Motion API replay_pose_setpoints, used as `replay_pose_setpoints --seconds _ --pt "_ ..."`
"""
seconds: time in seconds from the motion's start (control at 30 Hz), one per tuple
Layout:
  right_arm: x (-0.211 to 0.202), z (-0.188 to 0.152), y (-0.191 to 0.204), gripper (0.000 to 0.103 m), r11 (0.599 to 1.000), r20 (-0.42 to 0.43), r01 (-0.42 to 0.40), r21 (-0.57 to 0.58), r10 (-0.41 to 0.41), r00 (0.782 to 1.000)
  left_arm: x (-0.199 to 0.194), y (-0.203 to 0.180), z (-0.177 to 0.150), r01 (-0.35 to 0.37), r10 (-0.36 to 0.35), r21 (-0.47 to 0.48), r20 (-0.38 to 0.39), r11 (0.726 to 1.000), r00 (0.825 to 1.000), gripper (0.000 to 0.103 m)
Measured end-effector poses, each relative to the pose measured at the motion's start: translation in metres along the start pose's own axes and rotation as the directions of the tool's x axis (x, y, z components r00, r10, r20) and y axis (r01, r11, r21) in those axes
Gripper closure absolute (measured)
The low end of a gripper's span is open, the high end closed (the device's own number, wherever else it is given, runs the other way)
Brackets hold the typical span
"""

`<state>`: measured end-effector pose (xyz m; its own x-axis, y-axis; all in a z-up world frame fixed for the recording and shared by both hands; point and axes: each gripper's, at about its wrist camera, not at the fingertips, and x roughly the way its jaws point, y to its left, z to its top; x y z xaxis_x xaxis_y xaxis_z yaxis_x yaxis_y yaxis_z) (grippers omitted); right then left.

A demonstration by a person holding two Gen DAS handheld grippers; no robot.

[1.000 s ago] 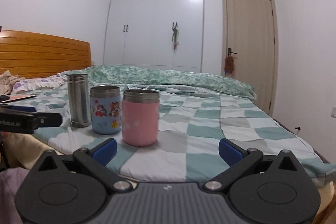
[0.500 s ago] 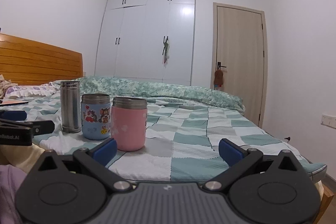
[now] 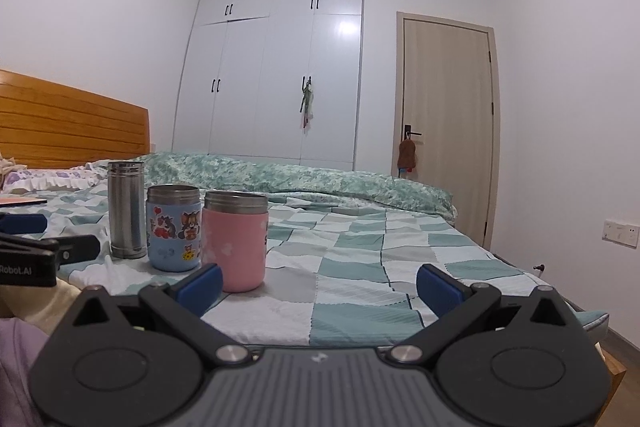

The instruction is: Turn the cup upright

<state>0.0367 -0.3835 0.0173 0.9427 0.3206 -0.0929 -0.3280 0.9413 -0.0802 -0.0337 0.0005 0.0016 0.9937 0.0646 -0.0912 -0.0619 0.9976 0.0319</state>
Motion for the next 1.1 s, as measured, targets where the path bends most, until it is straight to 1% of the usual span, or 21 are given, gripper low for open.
replay_pose_setpoints --seconds 1.1 --pt "-0.0005 0.0 -0.0002 0.0 1.0 0.0 0.0 0.0 0.0 1.0 -0.0008 -0.0011 -0.0007 0.005 -0.005 0.002 0.008 1.0 1.0 0.0"
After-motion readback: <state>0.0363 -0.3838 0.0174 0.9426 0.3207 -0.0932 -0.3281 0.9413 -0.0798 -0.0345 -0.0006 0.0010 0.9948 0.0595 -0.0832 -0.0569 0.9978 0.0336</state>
